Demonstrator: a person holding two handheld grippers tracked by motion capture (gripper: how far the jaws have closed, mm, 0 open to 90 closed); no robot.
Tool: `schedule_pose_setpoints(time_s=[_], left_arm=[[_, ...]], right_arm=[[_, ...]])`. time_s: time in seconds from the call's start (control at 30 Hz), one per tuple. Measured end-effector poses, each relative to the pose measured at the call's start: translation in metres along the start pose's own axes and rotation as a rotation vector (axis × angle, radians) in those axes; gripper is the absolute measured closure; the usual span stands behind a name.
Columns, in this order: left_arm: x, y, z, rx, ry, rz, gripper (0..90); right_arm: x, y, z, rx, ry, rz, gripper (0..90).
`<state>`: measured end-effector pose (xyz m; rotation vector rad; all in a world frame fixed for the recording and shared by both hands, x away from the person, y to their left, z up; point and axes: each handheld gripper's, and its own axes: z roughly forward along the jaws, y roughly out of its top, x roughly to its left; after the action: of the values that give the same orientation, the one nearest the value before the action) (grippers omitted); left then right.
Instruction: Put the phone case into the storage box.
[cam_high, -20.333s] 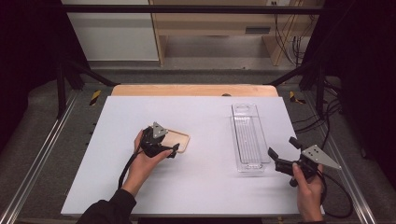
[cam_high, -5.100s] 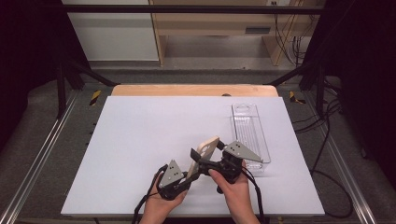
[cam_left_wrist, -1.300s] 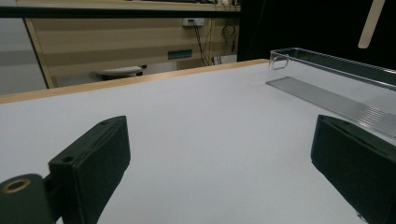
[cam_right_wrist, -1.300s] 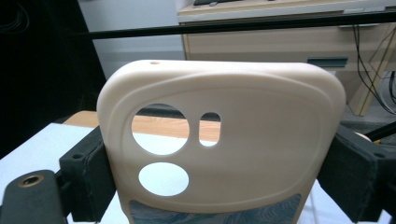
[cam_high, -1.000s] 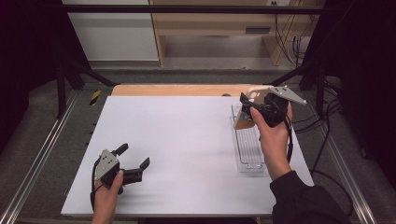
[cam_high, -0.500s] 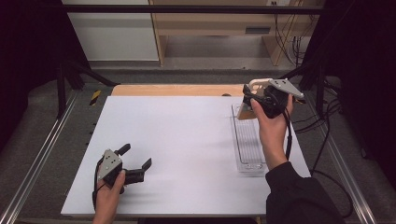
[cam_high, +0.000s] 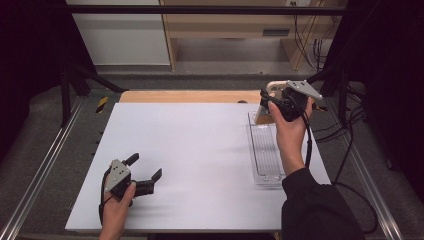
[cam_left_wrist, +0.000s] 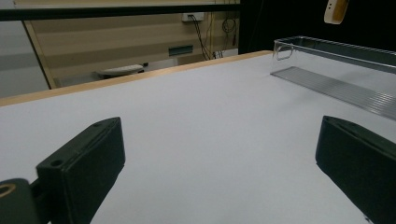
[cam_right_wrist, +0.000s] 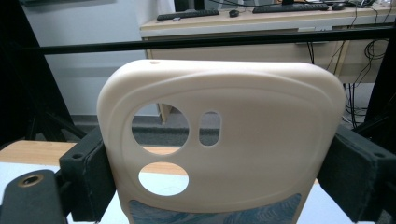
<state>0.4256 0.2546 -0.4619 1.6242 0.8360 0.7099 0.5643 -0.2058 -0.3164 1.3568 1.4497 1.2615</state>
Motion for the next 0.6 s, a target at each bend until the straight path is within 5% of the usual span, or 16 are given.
schedule_pose_setpoints(time_s=[0.6], left_arm=[[-0.0001, -0.0007, -0.0013, 0.001, -0.008, 0.011, 1.4]], right_arm=[[-0.0069, -0.0006, -0.0051, -0.011, -0.002, 0.013, 11.3]])
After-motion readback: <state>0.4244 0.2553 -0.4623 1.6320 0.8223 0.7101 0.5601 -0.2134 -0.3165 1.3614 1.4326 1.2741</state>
